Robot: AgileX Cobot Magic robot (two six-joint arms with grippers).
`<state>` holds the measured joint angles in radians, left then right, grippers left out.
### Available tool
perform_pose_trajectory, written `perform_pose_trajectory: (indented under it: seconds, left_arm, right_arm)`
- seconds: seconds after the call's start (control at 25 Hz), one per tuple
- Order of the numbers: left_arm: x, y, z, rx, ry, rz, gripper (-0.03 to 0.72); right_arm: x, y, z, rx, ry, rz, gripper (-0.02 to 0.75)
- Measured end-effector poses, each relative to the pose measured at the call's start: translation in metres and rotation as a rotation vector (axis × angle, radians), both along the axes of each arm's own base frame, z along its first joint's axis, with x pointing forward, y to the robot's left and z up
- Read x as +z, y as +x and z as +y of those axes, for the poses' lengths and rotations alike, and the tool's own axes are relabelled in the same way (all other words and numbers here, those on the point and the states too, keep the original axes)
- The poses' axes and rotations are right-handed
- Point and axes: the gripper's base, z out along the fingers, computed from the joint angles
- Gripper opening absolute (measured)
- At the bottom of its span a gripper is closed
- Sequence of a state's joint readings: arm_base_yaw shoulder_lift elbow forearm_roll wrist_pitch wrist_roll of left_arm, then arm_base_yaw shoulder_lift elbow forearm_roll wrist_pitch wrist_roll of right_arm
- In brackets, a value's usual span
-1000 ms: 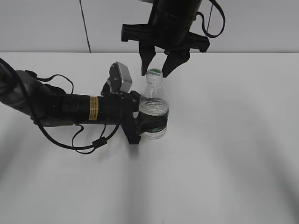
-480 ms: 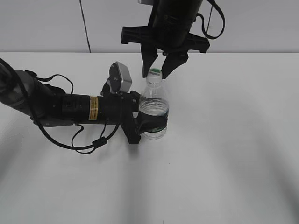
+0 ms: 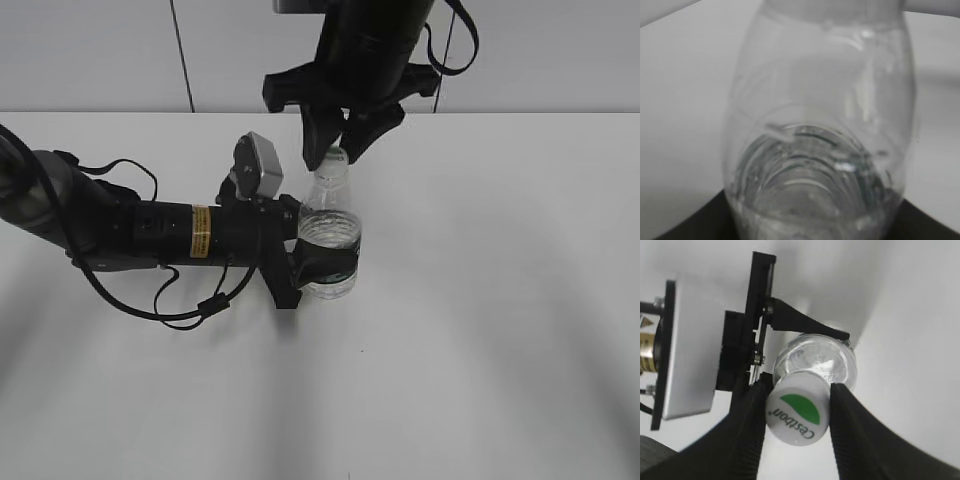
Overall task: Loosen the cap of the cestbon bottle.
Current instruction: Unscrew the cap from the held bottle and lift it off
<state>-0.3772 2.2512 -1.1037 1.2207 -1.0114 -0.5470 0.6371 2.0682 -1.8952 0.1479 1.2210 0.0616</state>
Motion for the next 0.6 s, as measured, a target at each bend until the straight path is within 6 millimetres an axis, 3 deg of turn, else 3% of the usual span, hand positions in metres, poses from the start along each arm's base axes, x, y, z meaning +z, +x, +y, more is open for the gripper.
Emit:
perform_pose_trajectory:
  seconds: [0.2, 0.6]
  left_arm:
    - [-0.0001, 0.0, 0.0, 0.0, 0.001, 0.0, 0.363]
    - [-0.0004, -0.0007, -0.0001, -0.013, 0.008, -0.002, 0.363]
  right_arm:
    - [0.0, 0.0001, 0.0, 0.336, -0.045, -0.095, 0.303]
    - [0.001, -0.0006, 0.0003, 0.712, -0.088, -0.199, 0.302]
